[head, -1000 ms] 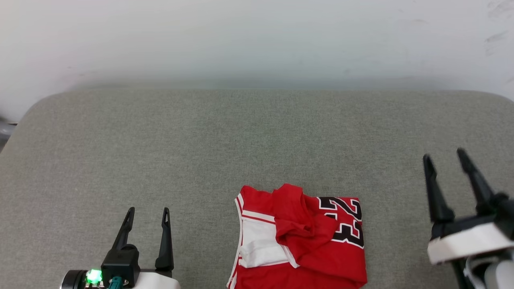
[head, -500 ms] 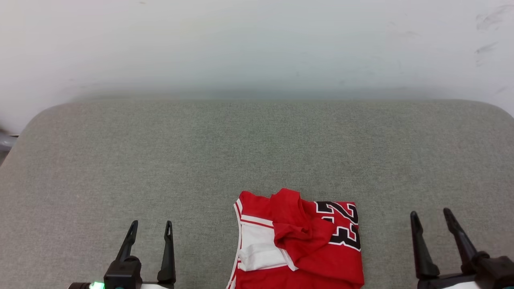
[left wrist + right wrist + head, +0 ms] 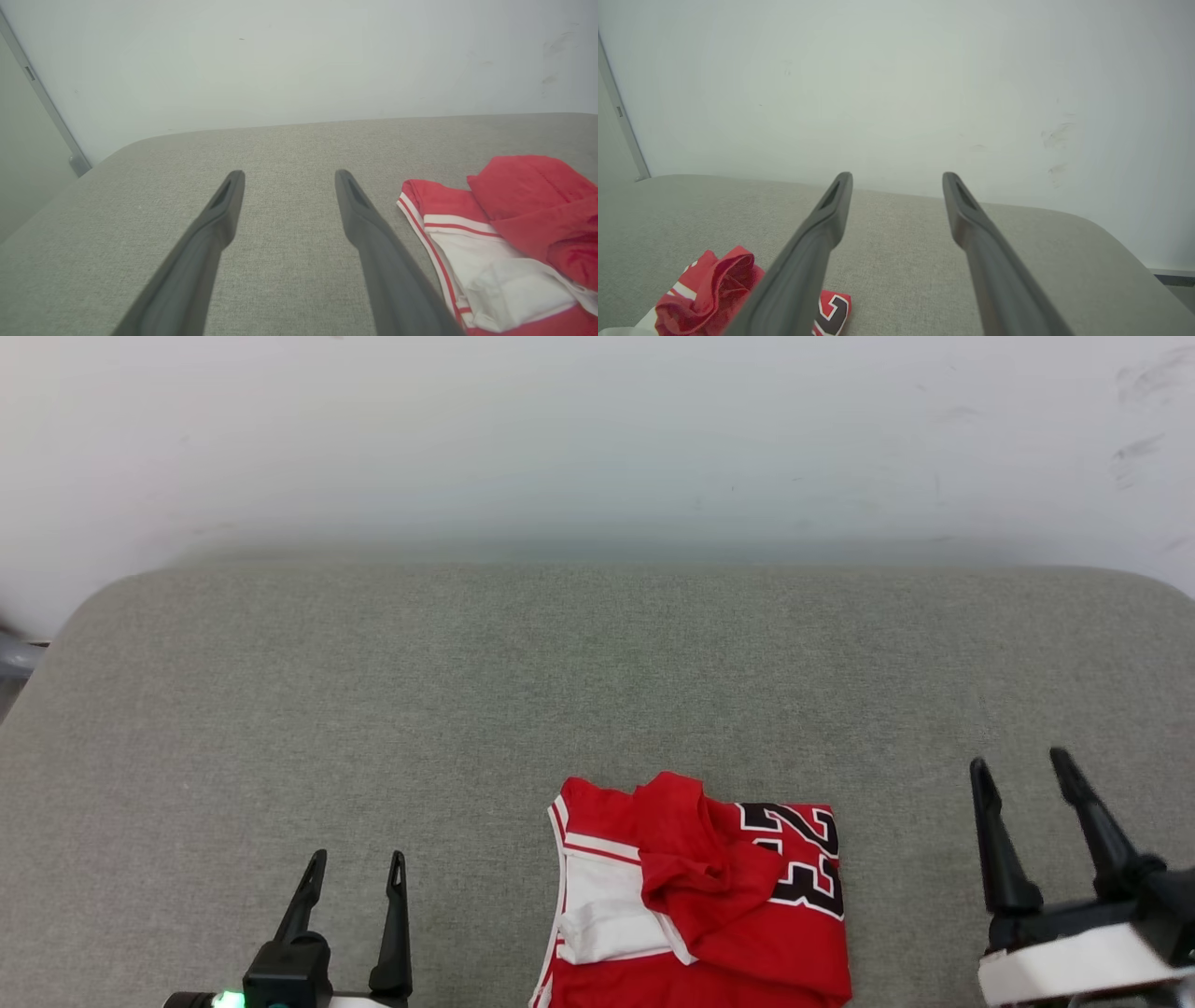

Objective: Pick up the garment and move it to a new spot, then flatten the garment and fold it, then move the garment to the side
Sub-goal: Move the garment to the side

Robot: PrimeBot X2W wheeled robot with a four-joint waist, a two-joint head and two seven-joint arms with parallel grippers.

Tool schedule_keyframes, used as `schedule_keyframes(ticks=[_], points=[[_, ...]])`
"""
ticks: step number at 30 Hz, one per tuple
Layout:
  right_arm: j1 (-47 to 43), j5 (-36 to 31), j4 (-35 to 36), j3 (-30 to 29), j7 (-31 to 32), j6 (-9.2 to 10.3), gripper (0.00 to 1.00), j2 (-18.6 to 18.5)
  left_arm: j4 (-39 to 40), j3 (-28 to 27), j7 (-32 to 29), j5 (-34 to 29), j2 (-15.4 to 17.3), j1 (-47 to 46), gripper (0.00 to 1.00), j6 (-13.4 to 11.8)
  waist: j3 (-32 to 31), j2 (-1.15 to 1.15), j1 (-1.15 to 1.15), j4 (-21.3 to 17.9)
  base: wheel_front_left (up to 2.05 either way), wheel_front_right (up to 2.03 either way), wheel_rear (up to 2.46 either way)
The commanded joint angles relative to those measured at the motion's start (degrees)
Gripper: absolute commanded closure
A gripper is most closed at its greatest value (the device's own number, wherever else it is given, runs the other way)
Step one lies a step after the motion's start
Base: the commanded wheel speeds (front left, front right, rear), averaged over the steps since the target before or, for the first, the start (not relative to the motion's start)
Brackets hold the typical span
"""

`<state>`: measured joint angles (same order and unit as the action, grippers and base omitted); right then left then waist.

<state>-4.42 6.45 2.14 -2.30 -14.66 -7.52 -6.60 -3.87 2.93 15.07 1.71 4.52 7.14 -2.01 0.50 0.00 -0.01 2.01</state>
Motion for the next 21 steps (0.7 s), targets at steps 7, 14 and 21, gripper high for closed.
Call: schedule_keyframes(ticks=[7, 14, 21], points=[[12.47, 6.99, 0.97, 6.74, 14.71, 0.06, 0.0, -10.16, -0.46, 0.09, 0.13, -0.11, -0.33, -1.81, 0.0, 0.74, 1.64, 0.0, 0.01, 1.12, 0.0, 0.0, 0.0], [17.59, 16.35, -0.32, 13.12, 34.35, 0.07, 0.0, -15.17, -0.64, 0.46, 0.13, 0.15, -0.59, -2.76, 0.0, 0.77, 2.94, 0.0, 0.01, 2.49, 0.0, 0.0, 0.0], [18.84, 27.64, -2.77, 19.91, 53.82, 0.07, 0.0, -19.92, -0.64, 0.87, 0.13, 0.26, -0.82, -3.81, 0.0, 0.92, 4.82, 0.0, 0.01, 4.01, 0.0, 0.0, 0.0]])
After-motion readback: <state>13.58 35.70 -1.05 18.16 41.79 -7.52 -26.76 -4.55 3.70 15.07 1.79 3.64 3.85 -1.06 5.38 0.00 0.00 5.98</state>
